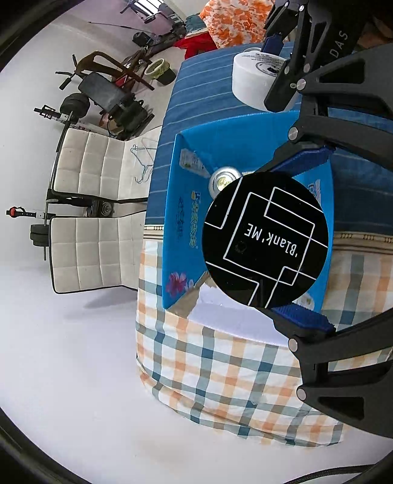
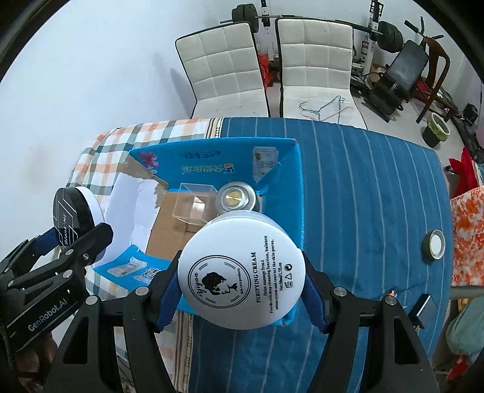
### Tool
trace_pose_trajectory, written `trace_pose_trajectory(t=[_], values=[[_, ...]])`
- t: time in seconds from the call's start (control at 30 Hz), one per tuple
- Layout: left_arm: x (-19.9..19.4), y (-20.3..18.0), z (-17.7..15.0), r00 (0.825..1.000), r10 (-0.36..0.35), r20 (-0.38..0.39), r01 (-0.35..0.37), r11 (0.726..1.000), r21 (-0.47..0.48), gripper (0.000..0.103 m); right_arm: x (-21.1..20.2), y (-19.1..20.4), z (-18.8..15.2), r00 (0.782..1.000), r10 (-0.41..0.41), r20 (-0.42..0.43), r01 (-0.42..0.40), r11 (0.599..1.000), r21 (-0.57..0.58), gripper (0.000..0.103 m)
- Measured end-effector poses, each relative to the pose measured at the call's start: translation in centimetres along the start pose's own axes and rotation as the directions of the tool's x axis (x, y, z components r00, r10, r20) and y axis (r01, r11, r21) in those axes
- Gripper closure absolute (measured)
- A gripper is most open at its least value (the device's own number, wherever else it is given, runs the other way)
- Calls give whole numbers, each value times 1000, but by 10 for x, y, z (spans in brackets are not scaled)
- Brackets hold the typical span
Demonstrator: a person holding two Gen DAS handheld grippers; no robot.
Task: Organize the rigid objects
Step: 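Carry the black tin and white jar into the blue box and release them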
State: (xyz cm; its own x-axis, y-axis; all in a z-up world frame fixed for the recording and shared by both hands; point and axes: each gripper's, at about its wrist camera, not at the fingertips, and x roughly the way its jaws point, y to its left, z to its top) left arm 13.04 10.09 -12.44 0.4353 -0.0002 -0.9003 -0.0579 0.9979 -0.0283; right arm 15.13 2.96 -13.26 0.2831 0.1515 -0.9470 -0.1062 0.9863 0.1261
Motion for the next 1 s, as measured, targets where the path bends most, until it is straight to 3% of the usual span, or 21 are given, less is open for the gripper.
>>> trace_pose_trajectory(t=[0.2,0.4,0.63,0.87,1.0], values=[[24,19,9,1000,-13,-26,13,1000,9,30,44,6,10,998,-16,-54,18,999,28,32],[82,41,21,995,18,-101,-17,1000,18,30,111,5,13,988,-33,-149,42,997,59,32],[159,43,33,975,67,-210,-44,993,109,30,179,3,16,963,-71,-259,89,994,59,32],[214,46,37,947,45,-317,-5,992,126,30,203,10,26,952,-97,-291,109,994,27,31],[222,42,38,946,25,-322,20,990,136,29,217,7,27,937,-80,-340,98,995,34,31]])
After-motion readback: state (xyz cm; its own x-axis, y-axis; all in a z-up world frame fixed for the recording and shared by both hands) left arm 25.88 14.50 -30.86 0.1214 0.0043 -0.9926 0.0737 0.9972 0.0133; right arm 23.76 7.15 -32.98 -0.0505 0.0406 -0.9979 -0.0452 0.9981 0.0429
